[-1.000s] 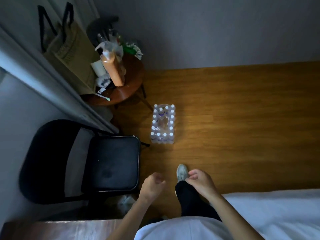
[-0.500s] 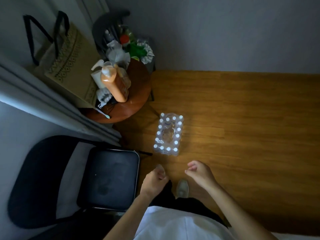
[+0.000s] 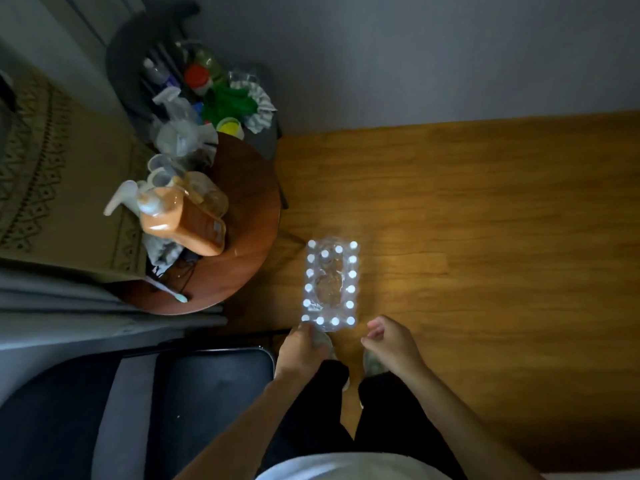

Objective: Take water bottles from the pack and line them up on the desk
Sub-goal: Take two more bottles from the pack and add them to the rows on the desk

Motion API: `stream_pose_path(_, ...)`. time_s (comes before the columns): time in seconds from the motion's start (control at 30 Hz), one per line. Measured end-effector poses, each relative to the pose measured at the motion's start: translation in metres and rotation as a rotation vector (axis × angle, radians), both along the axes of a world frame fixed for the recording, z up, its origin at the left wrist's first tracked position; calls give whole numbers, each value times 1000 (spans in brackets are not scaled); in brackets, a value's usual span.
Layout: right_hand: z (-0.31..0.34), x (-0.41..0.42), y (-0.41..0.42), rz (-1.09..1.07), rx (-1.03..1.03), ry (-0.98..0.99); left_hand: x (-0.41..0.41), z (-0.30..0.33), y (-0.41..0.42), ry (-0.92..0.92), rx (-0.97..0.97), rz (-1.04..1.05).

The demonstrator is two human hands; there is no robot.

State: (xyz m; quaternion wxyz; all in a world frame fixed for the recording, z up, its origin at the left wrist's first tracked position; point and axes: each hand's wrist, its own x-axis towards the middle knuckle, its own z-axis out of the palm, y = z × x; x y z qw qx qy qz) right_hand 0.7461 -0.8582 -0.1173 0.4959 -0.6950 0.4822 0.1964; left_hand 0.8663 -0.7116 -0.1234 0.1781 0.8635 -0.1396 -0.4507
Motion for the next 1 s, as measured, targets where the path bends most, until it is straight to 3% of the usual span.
stream_pose_path(0.27, -86, 72, -50, -34, -65, -55, 50, -83, -52, -40, -3, 1)
stream_pose_path(0.7, -323, 130, -108, 249, -263, -82, 83, -326, -130, -177, -6, 0)
stream_pose_path(1.0, -451, 174, -123, 401, -362, -113, 122, -467, -153, -408, 62, -264)
